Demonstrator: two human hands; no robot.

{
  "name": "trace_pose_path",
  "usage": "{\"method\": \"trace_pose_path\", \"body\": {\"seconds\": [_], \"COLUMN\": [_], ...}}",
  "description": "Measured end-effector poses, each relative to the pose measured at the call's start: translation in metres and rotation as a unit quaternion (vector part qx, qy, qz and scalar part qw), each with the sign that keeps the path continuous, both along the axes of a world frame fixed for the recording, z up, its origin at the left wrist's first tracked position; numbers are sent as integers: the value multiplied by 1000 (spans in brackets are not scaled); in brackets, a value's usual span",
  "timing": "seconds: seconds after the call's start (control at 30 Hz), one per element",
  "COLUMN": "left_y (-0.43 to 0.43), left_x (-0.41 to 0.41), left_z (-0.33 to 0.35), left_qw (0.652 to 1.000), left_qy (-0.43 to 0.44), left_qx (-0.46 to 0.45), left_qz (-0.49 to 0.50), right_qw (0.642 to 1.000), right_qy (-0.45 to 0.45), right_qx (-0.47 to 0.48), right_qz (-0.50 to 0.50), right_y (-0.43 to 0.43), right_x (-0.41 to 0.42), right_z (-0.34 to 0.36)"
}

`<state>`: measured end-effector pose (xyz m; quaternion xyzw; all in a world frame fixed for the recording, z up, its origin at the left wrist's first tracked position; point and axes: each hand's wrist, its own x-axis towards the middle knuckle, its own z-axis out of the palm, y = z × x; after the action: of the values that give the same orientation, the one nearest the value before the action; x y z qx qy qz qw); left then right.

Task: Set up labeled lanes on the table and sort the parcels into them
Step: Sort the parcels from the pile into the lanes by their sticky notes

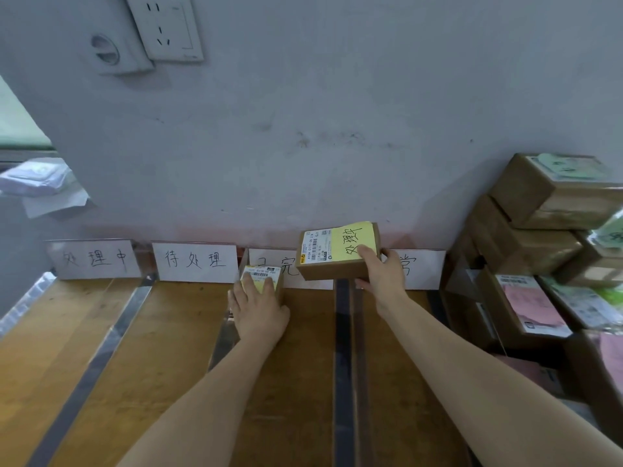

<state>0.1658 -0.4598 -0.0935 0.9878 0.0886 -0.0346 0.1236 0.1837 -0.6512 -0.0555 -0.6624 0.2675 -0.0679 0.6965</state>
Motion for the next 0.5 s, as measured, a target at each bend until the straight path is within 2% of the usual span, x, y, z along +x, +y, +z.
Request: {"method": "trace_pose_path", "body": {"seconds": [0.17, 0.3, 0.37, 0.43, 0.5], "left_y": [2, 3, 3, 5, 15], "left_x": [-1, -3, -10, -20, -27], "left_z": [26, 46, 59, 73, 83], "left_qw": [995, 965, 920, 846, 772], "left_qy": [-51, -54, -46, -21, -10], "left_qx": [-78, -256, -390, -529, -624], "left_qz": [-24, 5, 20, 56, 120], "right_qw": [1000, 996, 993, 987, 980], "right_qy": [-14, -24, -27, -28, -23], "right_qx": [20, 74, 107, 138, 153], "right_qz": [15, 32, 46, 76, 124], "right_y": [6, 23, 35, 49, 64], "right_x": [-3, -8, -10, -15, -21], "right_z": [13, 26, 32, 38, 43]}}
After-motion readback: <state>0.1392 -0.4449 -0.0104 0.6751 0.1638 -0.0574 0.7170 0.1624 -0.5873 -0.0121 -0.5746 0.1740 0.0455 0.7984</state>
